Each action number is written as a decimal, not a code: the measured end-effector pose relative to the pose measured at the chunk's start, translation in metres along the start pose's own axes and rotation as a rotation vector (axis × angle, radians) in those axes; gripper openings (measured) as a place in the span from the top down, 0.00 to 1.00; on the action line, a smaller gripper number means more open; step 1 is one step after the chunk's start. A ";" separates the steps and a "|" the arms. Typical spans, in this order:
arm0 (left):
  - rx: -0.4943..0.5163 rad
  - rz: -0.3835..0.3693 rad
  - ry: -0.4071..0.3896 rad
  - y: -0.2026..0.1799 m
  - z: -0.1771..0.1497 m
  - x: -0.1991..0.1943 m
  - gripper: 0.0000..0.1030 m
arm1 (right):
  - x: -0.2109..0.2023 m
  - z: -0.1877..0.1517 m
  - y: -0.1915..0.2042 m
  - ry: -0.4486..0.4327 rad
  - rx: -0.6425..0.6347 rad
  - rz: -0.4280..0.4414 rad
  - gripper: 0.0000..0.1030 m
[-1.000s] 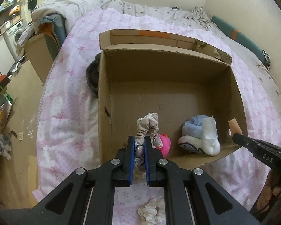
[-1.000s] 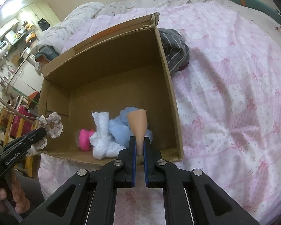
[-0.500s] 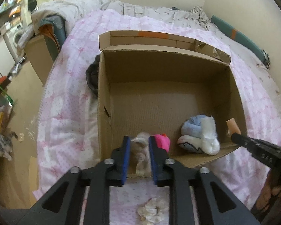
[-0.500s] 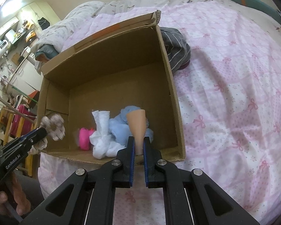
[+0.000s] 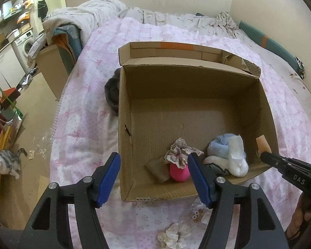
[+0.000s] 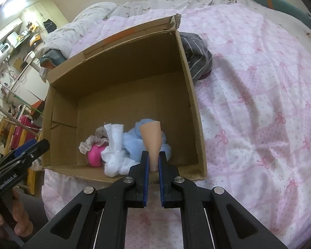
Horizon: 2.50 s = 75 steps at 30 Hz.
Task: Organize soft objects
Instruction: 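Lower both held items into the box and open both tools, then lower the left tool and grasp the white lace scrunchie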
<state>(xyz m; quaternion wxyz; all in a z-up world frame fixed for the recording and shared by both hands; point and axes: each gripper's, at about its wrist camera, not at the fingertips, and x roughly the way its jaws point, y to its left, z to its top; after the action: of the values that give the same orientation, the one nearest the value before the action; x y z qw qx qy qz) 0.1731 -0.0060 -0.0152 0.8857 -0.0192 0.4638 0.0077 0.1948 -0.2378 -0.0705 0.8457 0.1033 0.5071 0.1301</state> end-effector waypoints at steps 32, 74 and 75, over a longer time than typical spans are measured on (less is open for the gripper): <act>0.000 0.013 -0.047 0.005 -0.007 -0.023 0.38 | -0.032 0.000 0.002 -0.134 0.068 0.084 0.00; 0.048 -0.110 0.468 -0.036 -0.109 0.051 0.42 | -0.018 -0.071 0.012 0.058 0.135 0.056 0.00; 0.057 -0.098 0.471 -0.038 -0.111 0.053 0.45 | -0.017 -0.071 0.011 0.058 0.141 0.057 0.00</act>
<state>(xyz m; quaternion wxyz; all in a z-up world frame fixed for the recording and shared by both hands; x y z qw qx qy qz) 0.1133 -0.0486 -0.1210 0.7527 -0.0181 0.6560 -0.0530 0.1228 -0.2301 -0.0858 0.8171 0.1731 0.5363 0.1214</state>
